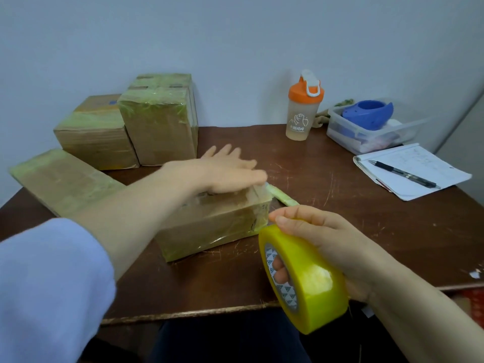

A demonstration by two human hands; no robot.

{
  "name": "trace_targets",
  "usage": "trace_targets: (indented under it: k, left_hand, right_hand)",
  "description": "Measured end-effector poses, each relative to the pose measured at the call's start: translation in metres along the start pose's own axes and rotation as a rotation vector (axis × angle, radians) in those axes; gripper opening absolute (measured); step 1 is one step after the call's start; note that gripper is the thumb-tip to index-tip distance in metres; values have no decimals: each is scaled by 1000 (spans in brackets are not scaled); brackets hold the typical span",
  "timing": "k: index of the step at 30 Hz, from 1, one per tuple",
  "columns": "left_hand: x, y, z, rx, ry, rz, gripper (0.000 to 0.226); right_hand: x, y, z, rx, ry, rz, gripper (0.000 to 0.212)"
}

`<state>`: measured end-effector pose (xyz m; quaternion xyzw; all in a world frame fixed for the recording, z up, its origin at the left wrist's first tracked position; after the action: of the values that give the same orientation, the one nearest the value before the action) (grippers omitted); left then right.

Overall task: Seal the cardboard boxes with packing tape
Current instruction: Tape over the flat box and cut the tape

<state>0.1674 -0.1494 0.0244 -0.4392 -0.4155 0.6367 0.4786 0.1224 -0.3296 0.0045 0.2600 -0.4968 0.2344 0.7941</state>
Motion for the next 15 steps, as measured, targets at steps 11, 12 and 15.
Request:
trace_targets:
  k: [11,12,15]
  left_hand:
    - [-33,28,-14,-218,347,-55,48]
    - [-33,29,-11,-208,399,-45,55]
    - [-33,32,-7,-241,449,-124,52]
  right_hand:
    - [-1,-2,-3,58,9,-27,29]
    - [-2,-2,-3,61,10,-28,30]
    - [-2,-4,-7,56,16,-21,33]
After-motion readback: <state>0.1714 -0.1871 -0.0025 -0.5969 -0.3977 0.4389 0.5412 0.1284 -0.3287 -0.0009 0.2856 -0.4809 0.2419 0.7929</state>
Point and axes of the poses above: each hand's wrist, its own z-axis away from the middle knuckle, its own y-axis out of the palm, x = y × z, the point moved 5 cm from there along -z, towards the middle knuckle, and after that the axes turned 3 degrees about -x, right-handed, at the moved point
